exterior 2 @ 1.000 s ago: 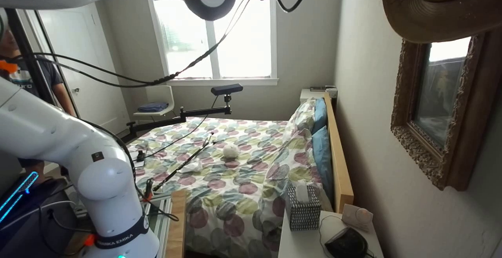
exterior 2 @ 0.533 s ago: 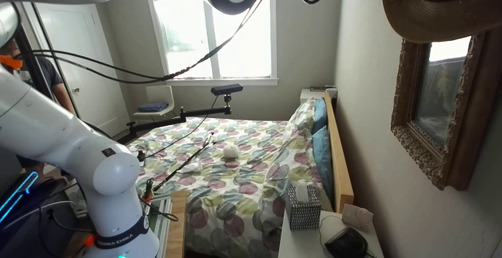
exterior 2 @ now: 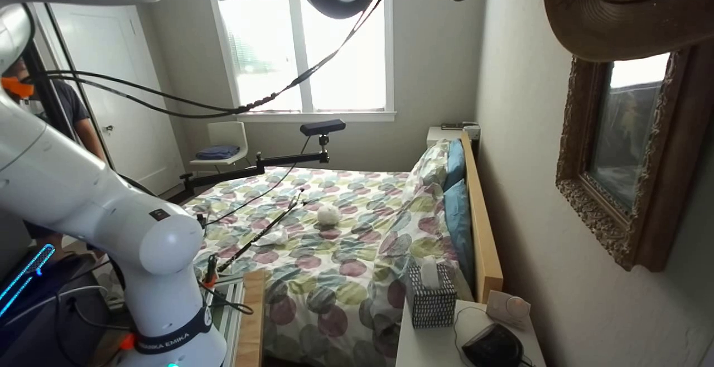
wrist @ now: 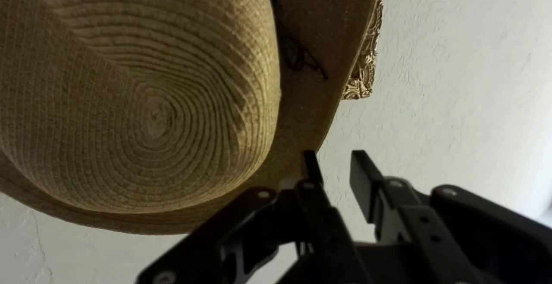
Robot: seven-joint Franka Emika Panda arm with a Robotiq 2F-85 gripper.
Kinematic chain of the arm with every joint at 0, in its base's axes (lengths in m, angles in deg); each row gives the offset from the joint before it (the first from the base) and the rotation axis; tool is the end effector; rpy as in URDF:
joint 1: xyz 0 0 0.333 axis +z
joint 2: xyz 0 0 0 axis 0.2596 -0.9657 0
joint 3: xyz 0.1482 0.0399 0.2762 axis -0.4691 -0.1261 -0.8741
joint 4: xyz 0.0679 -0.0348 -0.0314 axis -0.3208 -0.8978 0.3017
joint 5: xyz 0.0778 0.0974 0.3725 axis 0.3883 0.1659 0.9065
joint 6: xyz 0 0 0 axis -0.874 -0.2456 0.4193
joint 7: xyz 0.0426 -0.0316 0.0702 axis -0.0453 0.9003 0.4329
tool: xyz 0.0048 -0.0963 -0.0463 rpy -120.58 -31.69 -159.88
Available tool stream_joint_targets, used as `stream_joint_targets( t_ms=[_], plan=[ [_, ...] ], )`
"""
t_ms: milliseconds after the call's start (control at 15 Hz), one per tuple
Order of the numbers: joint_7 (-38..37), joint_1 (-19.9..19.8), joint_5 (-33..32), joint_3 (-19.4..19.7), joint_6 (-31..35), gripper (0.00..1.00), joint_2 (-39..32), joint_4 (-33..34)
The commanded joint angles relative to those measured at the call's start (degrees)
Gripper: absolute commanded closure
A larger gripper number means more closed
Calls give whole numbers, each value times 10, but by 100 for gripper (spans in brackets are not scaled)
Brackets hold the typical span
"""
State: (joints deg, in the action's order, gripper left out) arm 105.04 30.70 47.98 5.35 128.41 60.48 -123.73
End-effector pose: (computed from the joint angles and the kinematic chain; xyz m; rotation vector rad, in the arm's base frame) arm 0.4560 -0.1122 0.7708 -2.1569 -0.2072 -2.2569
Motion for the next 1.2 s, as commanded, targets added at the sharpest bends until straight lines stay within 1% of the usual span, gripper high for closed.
stream_joint_targets(
  t_ms=[0,67,200,400,467,533,600,667,1133],
  plan=[
    [6,15,-1,18,3,43,-6,15],
    [9,17,-5,16,4,38,9,2],
    [11,3,-9,10,17,23,13,-10],
    [1,-9,1,20,33,3,1,-9],
    [-3,-13,5,26,42,0,-2,-10],
    [-4,-8,6,33,43,0,3,-11],
    [1,8,2,42,34,0,20,-15],
    [5,15,-3,45,30,0,29,-19],
    [7,28,-7,43,19,0,41,-28]
  ],
)
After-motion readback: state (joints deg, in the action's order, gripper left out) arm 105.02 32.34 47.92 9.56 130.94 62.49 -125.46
